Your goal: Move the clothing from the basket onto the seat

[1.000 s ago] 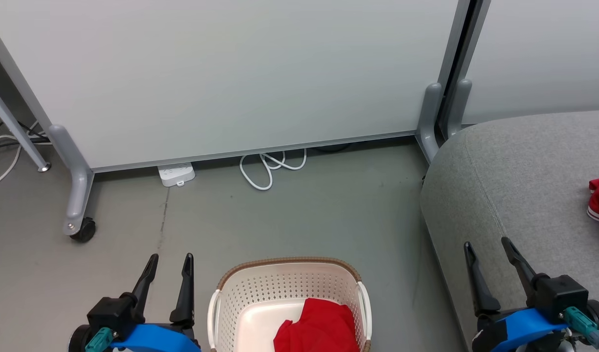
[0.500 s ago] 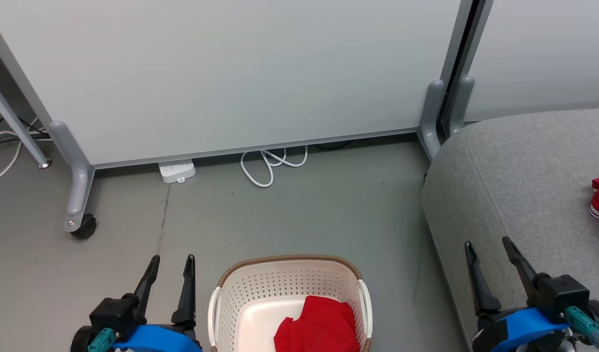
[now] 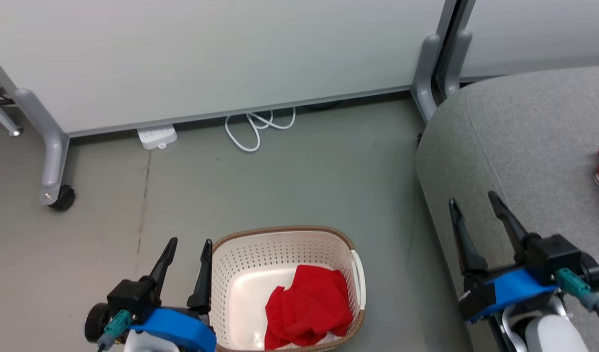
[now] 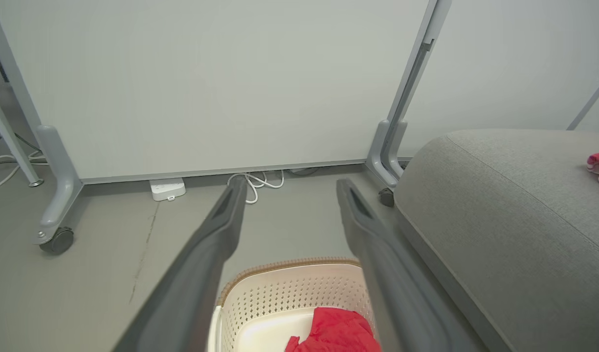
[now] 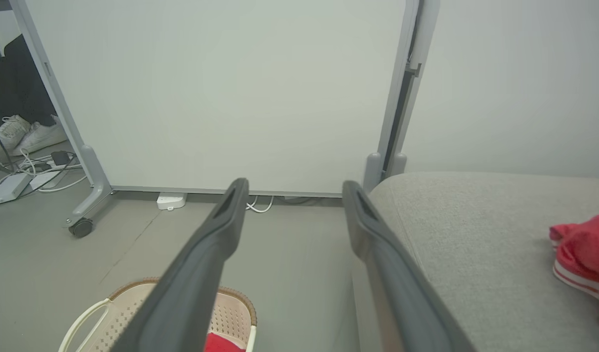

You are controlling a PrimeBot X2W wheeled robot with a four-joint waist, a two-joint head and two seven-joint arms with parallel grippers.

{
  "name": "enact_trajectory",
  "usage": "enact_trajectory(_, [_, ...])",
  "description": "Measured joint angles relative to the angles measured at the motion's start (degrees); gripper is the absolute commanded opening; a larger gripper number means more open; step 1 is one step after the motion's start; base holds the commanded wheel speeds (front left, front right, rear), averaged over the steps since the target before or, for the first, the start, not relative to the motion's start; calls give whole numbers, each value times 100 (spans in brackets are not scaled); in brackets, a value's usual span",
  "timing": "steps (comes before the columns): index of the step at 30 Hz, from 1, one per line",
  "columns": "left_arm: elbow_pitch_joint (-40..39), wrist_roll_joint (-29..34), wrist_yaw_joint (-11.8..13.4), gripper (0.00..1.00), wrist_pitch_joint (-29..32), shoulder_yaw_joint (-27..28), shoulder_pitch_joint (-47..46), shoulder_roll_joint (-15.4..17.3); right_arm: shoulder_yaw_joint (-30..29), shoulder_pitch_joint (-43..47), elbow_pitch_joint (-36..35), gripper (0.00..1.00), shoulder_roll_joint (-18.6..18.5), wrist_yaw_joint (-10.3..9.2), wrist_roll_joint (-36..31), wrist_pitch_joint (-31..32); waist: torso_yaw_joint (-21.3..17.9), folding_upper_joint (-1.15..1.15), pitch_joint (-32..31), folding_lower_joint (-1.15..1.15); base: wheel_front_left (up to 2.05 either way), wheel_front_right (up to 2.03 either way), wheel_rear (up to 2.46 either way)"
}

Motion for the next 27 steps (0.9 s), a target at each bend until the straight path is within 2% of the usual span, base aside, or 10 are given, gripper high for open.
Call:
enact_trajectory(4, [87, 12, 0, 100, 0, -257, -346, 58, 125, -463, -87, 100, 1, 0, -91, 30, -96, 0, 438, 1, 0, 0, 0])
enact_trajectory(8, [274, 43, 0, 100, 0, -738, -752, 148, 231, -883, -110, 100, 1, 0, -102, 36, -215, 0, 937, 1, 0, 0, 0])
enact_trajectory(16, [915, -45, 0, 100, -1, -2199, -1720, 377, 393, -1577, -107, 100, -11, 0, -99, -55, -546, 0, 1879, 2, 0, 0, 0])
enact_trajectory(21, [1448, -265, -3, 100, 0, -3041, -2319, 594, 691, -2107, -12, 100, -12, 0, -44, -158, -851, 0, 2406, 2, 0, 0, 0])
enact_trajectory(27, [2038, -622, -3, 100, 0, -3599, -2816, 914, 1176, -2739, 234, 100, -5, 0, 186, -414, -1374, 0, 2950, 2, 0, 0, 0])
